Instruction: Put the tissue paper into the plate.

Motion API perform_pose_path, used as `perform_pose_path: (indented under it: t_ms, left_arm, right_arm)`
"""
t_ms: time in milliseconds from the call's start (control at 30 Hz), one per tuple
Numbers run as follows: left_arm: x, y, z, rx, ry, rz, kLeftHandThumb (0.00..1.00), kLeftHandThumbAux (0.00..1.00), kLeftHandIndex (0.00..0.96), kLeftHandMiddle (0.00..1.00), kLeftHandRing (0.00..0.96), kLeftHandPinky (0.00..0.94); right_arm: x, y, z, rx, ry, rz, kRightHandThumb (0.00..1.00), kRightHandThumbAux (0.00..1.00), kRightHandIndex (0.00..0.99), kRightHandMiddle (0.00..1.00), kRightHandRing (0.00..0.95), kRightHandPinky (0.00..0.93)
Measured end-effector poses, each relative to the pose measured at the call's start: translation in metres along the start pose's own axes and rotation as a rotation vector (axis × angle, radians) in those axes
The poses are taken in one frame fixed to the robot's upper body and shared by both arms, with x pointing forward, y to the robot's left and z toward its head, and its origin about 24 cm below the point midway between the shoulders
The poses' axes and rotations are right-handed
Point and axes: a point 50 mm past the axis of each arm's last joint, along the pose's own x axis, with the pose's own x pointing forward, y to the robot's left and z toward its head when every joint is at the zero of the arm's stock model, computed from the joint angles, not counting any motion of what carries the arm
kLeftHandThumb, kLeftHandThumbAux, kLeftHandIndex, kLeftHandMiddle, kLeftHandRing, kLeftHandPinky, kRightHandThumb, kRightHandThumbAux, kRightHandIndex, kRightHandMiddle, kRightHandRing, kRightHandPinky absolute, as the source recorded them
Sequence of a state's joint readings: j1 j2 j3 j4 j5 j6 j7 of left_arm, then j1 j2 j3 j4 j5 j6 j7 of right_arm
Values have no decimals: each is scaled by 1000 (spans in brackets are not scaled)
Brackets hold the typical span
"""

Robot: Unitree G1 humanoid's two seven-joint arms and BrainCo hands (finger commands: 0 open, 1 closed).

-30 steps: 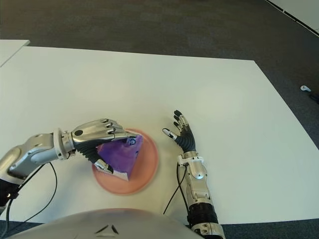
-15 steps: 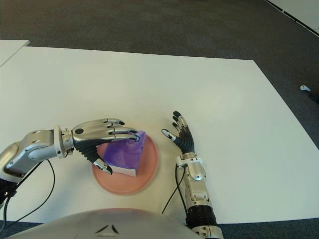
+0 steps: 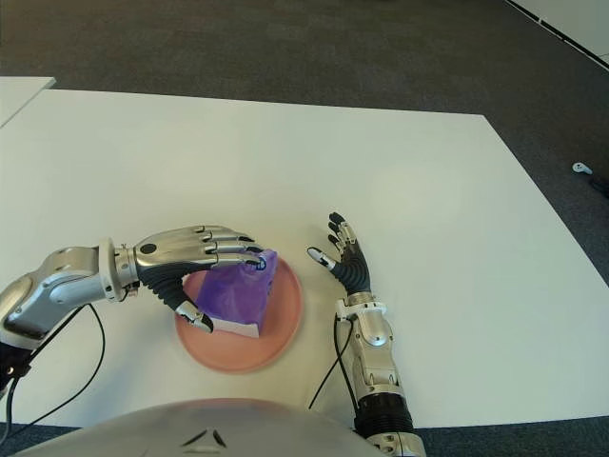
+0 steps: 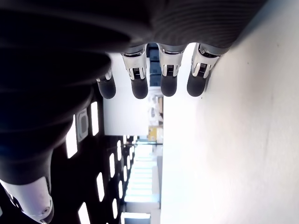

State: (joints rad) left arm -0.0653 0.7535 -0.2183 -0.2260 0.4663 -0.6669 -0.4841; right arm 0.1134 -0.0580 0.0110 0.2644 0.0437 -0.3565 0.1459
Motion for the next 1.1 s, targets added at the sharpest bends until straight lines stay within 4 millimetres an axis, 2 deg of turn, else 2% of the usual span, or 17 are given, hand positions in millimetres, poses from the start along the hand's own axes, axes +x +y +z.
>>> perform_pose_path:
  t_ms: [100, 200, 233, 367, 600, 767, 900, 1100]
  left_arm:
    - [-2, 4, -3, -20, 18, 31, 115, 243, 0, 0, 0, 0]
    - [-8, 14, -7, -118, 27, 132, 105, 267, 0, 0, 0, 0]
    - [-10, 18, -9, -151, 25, 171, 92, 301, 0, 0, 0, 0]
    - [-19, 28, -20, -301, 17, 326, 55, 367, 0, 0, 0, 0]
    - [-31, 38, -36, -618, -3, 608, 5, 393, 0, 0, 0, 0]
    - [-37, 33, -50, -909, -13, 842, 0, 428, 0, 0, 0, 0]
    - [-43, 19, -67, -1084, 43, 996, 0, 451, 0, 0, 0, 0]
    - [-50, 1, -81, -1152, 152, 1086, 0, 467, 0, 0, 0, 0]
  right_arm:
    - [2, 1, 0, -4, -23, 8, 0, 664, 0, 0, 0, 0]
    - [3, 1, 2, -10, -54, 17, 0, 678, 0, 0, 0, 0]
    - [3, 1, 2, -12, -62, 18, 0, 688, 0, 0, 0, 0]
    - [5, 1, 3, -16, -87, 24, 0, 715, 0, 0, 0, 0]
    - [6, 3, 4, -20, -121, 37, 0, 762, 0, 0, 0, 0]
    - [6, 3, 2, -11, -116, 41, 0, 788, 0, 0, 0, 0]
    - [7, 3, 1, -5, -113, 47, 0, 798, 0, 0, 0, 0]
    - [7, 2, 1, -2, -112, 50, 0, 809, 0, 0, 0, 0]
